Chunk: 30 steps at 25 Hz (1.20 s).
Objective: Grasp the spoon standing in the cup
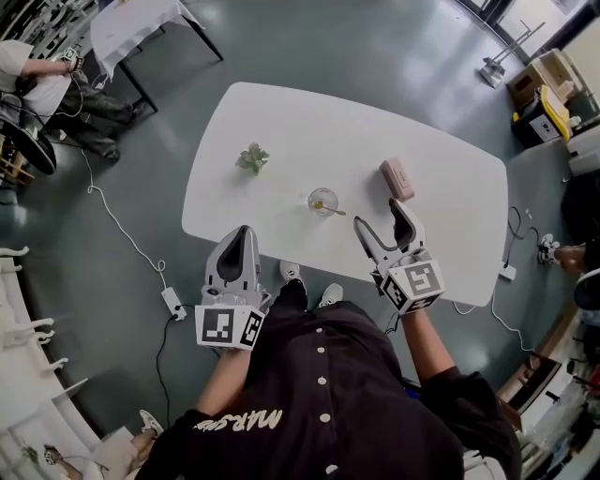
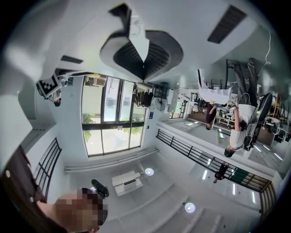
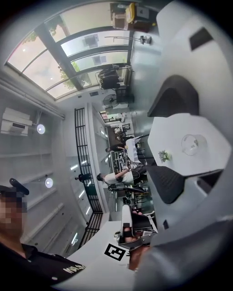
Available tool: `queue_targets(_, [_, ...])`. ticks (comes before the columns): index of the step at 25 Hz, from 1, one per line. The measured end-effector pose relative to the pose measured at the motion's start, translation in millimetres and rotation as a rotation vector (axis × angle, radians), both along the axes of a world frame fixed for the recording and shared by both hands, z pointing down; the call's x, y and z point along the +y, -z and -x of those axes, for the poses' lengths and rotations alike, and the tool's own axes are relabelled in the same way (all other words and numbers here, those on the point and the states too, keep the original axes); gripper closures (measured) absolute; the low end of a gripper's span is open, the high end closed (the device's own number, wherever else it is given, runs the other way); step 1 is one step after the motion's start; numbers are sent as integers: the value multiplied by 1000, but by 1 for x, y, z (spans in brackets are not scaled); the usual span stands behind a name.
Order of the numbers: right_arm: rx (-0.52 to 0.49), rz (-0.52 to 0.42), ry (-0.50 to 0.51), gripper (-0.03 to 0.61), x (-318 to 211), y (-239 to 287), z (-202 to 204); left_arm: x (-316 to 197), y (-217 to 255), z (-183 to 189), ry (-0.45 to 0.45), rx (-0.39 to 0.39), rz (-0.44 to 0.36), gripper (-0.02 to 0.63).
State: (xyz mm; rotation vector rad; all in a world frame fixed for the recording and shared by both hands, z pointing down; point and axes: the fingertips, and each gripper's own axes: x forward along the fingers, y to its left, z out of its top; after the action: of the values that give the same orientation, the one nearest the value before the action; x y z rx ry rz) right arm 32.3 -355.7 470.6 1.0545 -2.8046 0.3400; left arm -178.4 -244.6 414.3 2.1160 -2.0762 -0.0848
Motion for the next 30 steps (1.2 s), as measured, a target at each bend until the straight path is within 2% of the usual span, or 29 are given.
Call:
queue_targets(4, [16, 84, -13, 262, -3, -37, 12, -2, -6, 6, 2, -4, 20, 604])
queue_targets(8, [41, 130, -24, 272, -2, -67, 21, 1, -13, 18, 24, -2, 46, 604])
queue_targets(14, [13, 256, -24, 284, -5, -114, 39, 3, -20, 29, 41, 2, 74, 604])
queue_targets(21, [11, 411, -93, 285, -12, -171, 41, 3, -28, 36, 55, 8, 100, 604])
queue_targets(30, [16, 477, -105, 328, -11, -193, 48, -1, -41, 42, 73, 29, 125, 604])
